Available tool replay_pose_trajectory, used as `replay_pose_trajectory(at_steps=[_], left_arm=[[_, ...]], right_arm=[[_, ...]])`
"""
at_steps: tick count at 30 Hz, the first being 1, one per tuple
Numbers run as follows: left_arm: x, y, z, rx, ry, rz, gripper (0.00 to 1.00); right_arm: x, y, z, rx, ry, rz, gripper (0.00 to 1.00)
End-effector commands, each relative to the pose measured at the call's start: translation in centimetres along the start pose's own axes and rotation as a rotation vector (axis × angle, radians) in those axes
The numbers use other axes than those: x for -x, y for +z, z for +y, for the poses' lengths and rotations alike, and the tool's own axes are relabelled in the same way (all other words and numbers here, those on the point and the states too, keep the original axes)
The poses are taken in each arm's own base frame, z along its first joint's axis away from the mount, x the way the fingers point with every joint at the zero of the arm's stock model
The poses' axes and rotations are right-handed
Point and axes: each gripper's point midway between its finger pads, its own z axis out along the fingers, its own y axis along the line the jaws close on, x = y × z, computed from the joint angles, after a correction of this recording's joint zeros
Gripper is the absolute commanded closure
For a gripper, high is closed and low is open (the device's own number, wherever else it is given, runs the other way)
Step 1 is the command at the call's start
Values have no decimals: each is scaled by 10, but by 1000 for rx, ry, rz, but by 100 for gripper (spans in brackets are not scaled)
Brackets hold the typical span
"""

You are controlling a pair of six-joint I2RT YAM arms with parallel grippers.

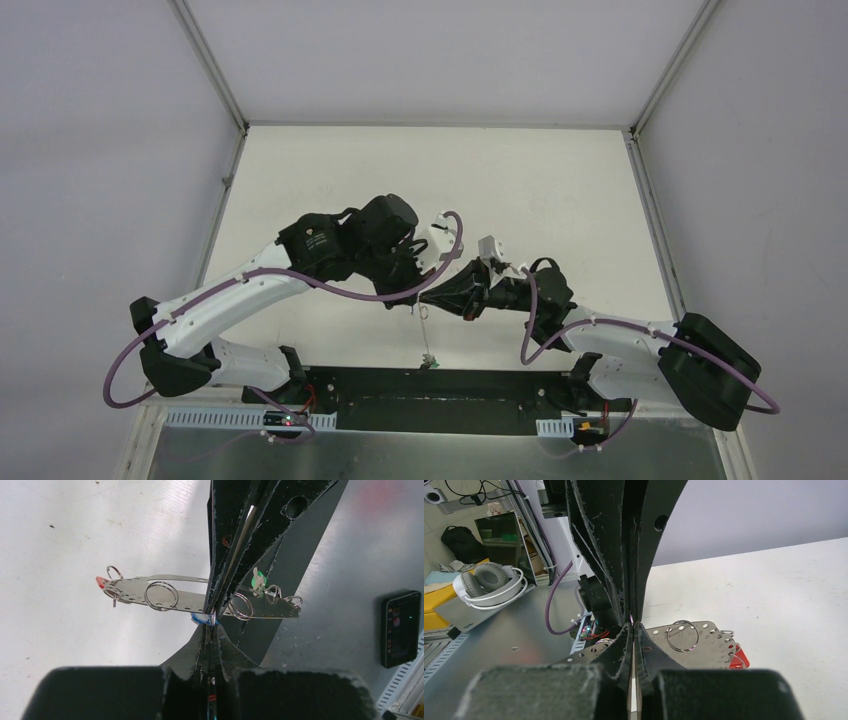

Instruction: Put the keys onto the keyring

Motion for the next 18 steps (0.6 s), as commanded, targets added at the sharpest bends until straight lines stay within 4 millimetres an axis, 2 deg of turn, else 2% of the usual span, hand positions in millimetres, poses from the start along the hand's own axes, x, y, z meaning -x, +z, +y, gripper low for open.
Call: replay_pose_trajectory(at_steps=[1,4,11,14,18], left_arm=[[20,-7,-5,-7,37,-104,100],[20,-9,0,24,20,-128,75],[35,-29,-1,43,-20,-308,43],[46,-41,0,48,-39,-429,35],[48,-53,-3,8,-54,-541,34]], right_arm=[[29,8,8,44,-48,-76,100],[32,5,7,18,-44,-90,100],[34,-1,4,-32,-35,-92,100],[36,-5,2,-56,-37,-103,100],[38,-6,3,-61,-34,-106,100]])
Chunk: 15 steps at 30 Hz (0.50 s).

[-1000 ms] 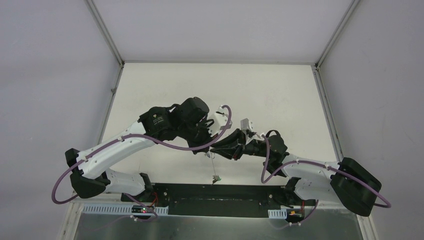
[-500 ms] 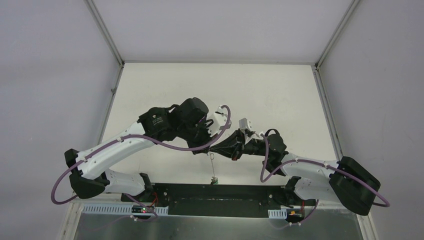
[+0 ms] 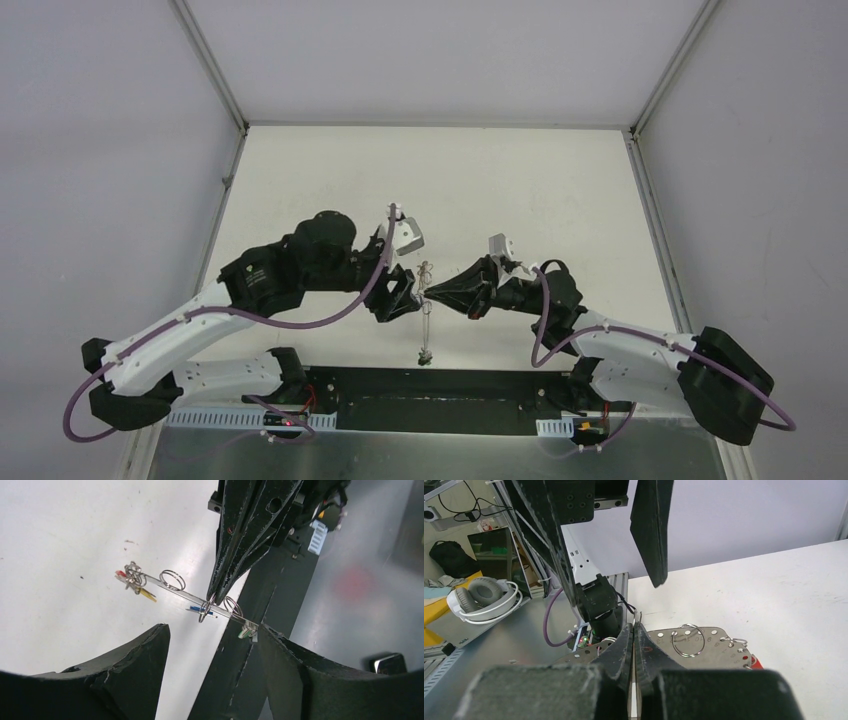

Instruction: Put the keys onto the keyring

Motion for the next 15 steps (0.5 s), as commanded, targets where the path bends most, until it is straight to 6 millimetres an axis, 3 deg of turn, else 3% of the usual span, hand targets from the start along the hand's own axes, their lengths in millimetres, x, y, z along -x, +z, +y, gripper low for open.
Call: replay_pose_trajectory(at_steps=[1,6,15], left_arm=[[33,-11,-2,-27,-35,-218,34],[31,-20,-3,-71,-41,-319,37],[24,-13,-15,-265,-45,-413,40]], right_arm=[[21,0,3,-8,-31,-69,100],[23,0,3,-11,-17,-78,100],[28,-3,4,-25,-16,-96,100]])
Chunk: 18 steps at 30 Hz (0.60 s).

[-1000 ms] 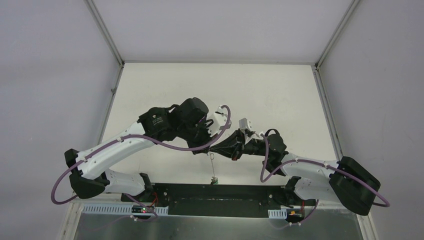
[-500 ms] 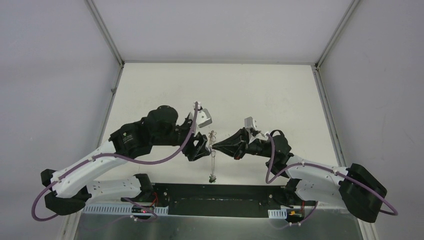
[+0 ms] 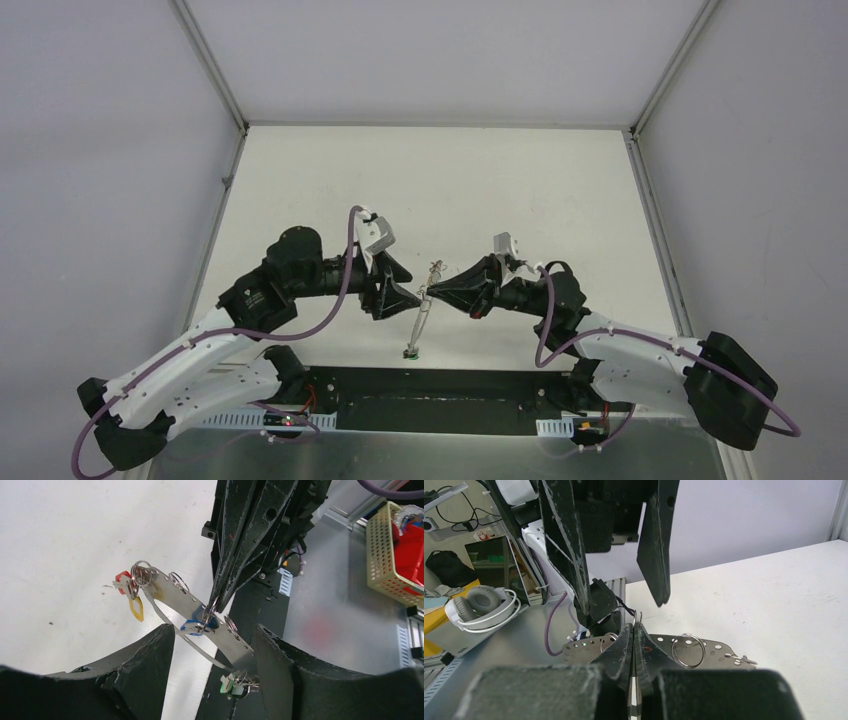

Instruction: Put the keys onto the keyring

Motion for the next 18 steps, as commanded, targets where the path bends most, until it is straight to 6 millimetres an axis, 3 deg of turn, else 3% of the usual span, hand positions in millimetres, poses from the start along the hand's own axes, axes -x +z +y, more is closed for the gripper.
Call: replay_pose_trajectory(at_steps=[1,18], left_arm=[[16,3,-21,-163,21,-99,41],[14,1,-16,-362,100,-133,44]], right_arm=[[24,0,6,5,-27,-81,100],[26,0,9,16,-23,-85,100]])
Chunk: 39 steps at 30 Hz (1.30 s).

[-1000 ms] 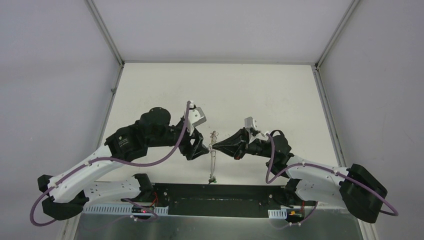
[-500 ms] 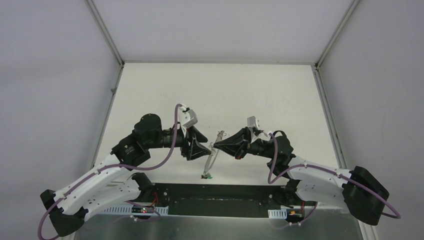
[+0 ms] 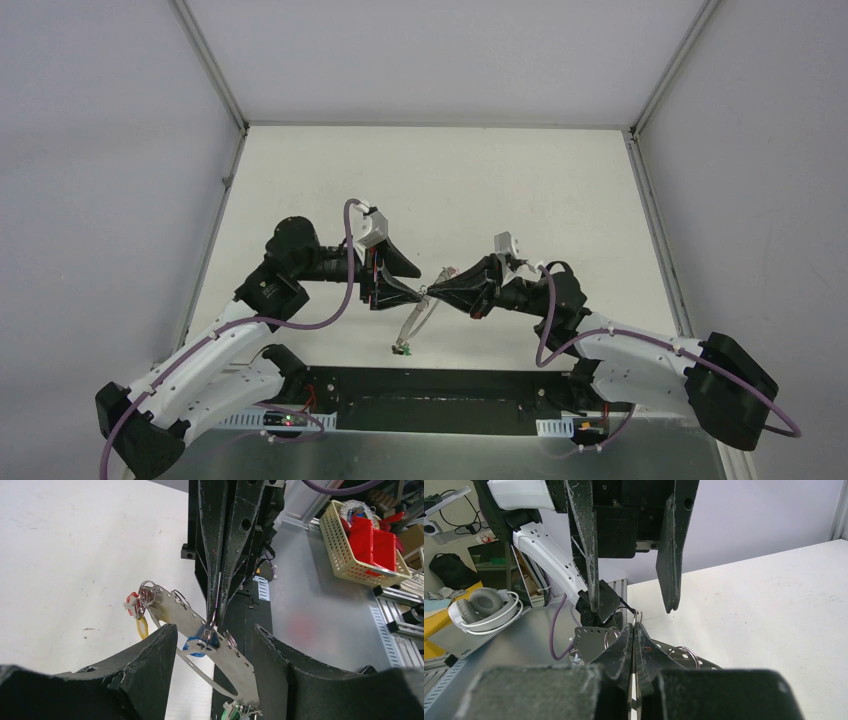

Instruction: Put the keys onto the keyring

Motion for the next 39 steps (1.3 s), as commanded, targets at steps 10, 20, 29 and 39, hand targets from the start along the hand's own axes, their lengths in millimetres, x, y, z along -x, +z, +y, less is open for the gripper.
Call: replay_pose_trajectory(at_steps=[10,20,29,39], left_arm=[[3,2,-11,-155,78,-51,50],[-5,1,-2,-139,52,-40,60],[-12,3,1,-151,18,-50,64],[-16,6,5,-149,-7,-57,95]], right_arm=[[23,1,8,22,-31,-73,100],[23,1,7,16,-31,-75,100],[21,1,6,13,-22,-71,100],[19,0,6,7,-14,-68,100]])
